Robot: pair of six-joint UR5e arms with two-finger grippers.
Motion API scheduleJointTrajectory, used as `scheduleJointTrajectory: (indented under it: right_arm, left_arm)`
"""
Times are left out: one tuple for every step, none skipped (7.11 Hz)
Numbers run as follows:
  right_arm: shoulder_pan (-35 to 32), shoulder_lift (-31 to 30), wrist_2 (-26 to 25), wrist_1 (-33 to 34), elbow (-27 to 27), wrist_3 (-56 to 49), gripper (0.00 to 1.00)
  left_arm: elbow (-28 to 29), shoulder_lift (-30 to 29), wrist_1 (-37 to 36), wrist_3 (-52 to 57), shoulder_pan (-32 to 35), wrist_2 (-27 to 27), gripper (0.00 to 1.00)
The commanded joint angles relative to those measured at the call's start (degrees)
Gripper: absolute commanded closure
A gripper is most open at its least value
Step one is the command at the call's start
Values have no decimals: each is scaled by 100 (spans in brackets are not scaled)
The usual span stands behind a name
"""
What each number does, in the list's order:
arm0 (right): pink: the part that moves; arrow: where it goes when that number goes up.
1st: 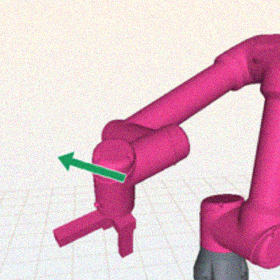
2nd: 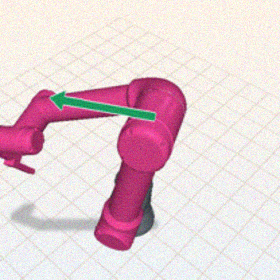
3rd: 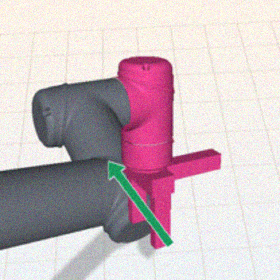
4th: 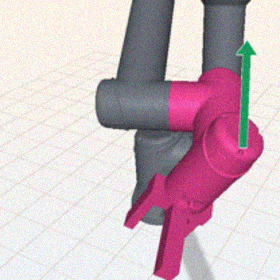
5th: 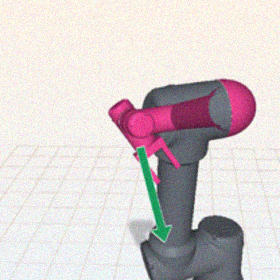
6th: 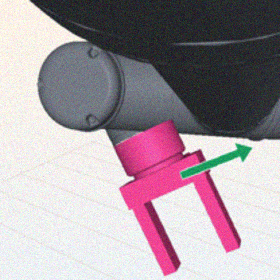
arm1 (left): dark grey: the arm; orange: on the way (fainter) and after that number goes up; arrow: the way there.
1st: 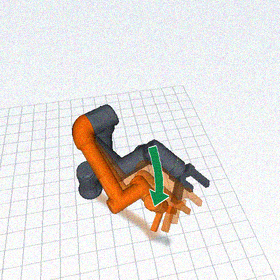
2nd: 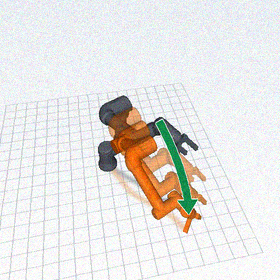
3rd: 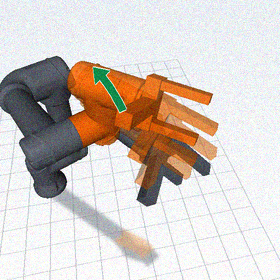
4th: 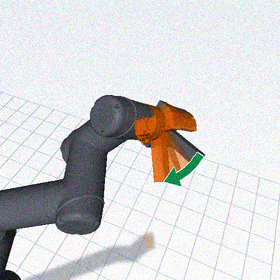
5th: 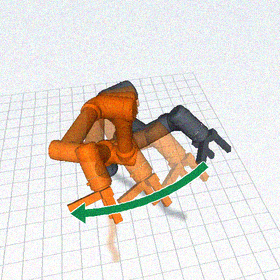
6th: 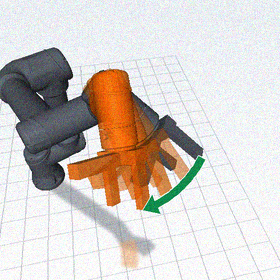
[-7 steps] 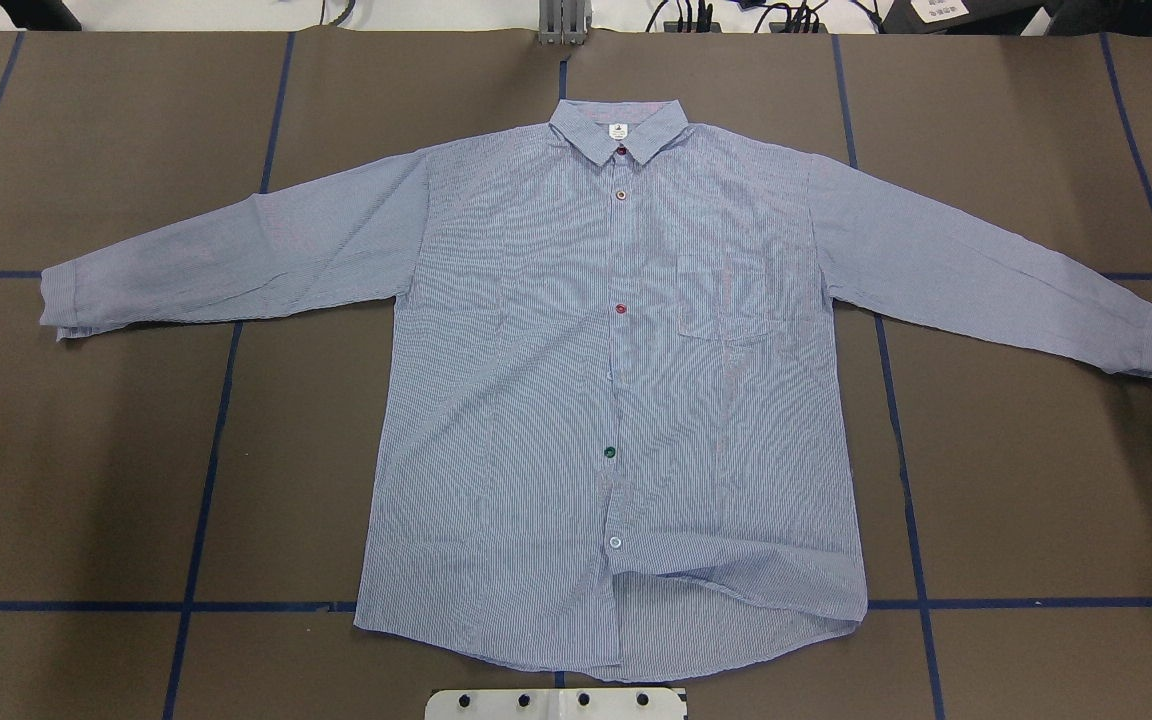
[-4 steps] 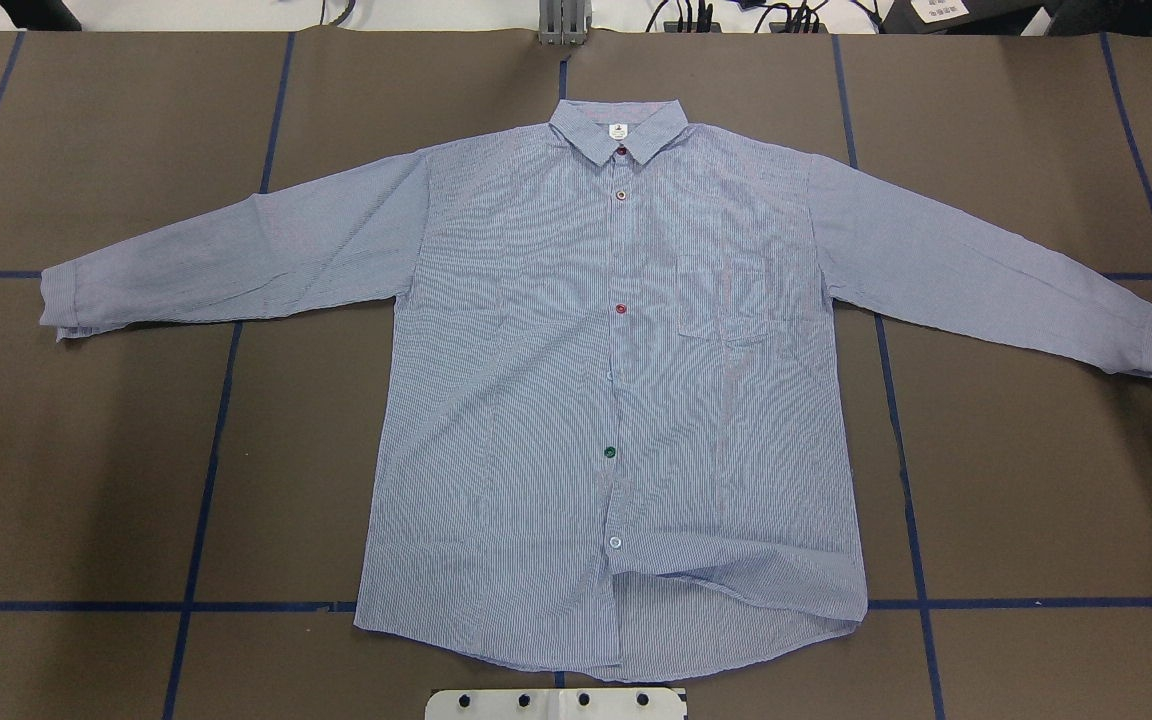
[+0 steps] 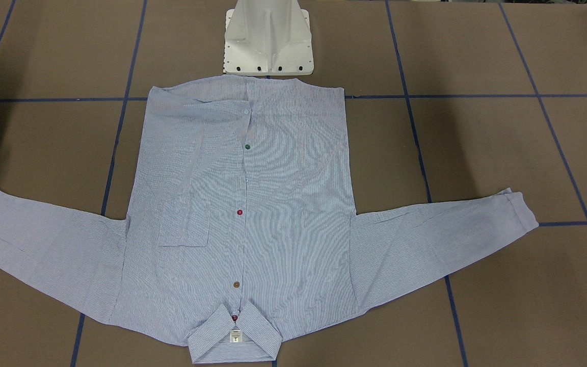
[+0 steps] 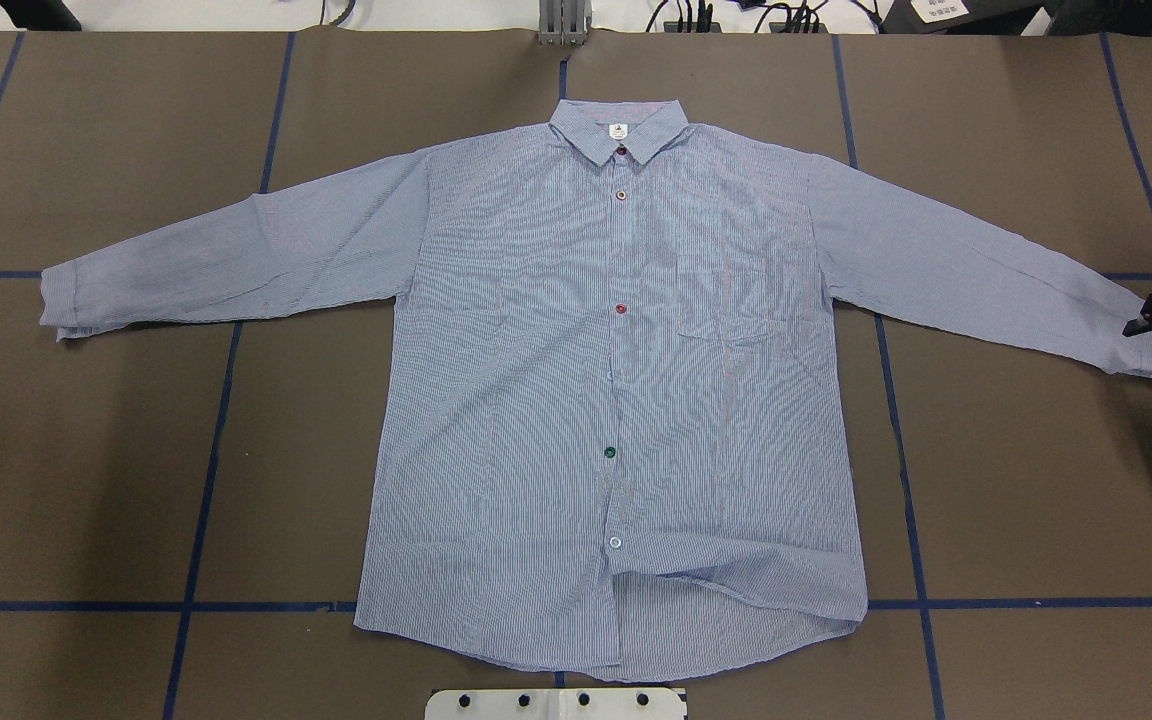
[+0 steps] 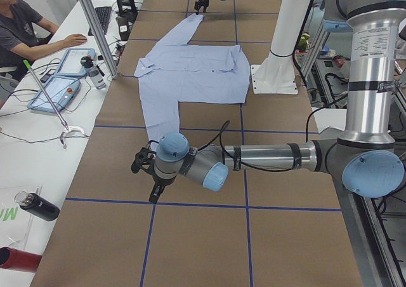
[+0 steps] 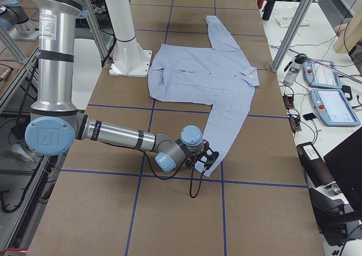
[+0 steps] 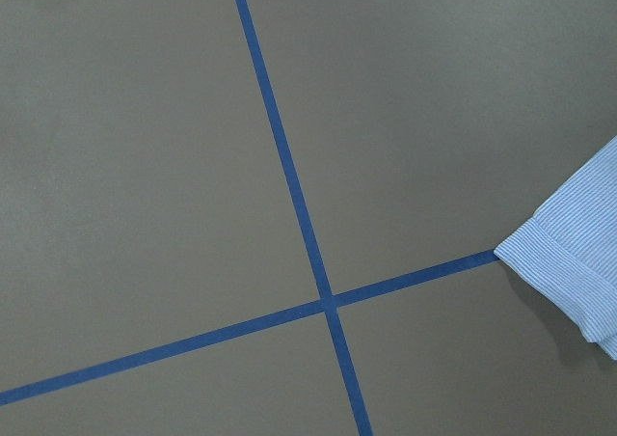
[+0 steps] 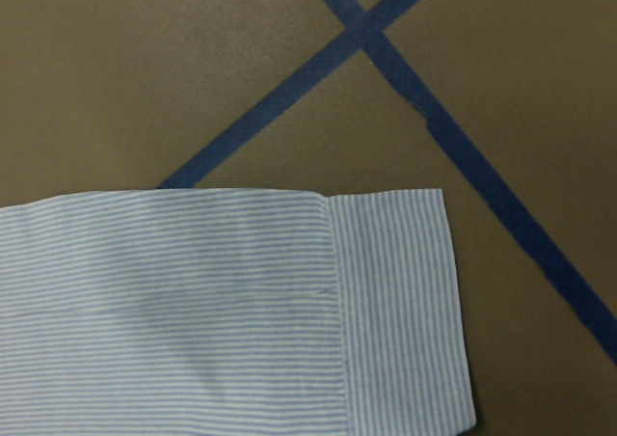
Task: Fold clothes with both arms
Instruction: 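Lower the right gripper to the cuff of the sleeve nearest it and grasp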
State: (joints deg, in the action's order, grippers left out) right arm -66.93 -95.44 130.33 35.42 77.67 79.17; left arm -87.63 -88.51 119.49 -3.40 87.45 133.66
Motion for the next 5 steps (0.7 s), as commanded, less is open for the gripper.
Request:
scheduleJointTrajectory:
  right_arm:
    - [23,-124,-51,-43,11,81,4]
    - [23,-177,-51,-44,-6,81,8]
    - [31,-177,-51,-44,-24,81,10]
    - [31,-168,-51,-35,-33,81,14]
    - [31,-142,-60,-35,-42,81,17]
  left_arm:
    - [-9,0,4,-3,0,11,1]
    - [-17,0,4,-3,0,11,1]
    - [-18,0,4,-3,0,11,1]
    - [-18,0,4,-3,0,-6,1]
    - [-18,0,4,-3,0,-6,1]
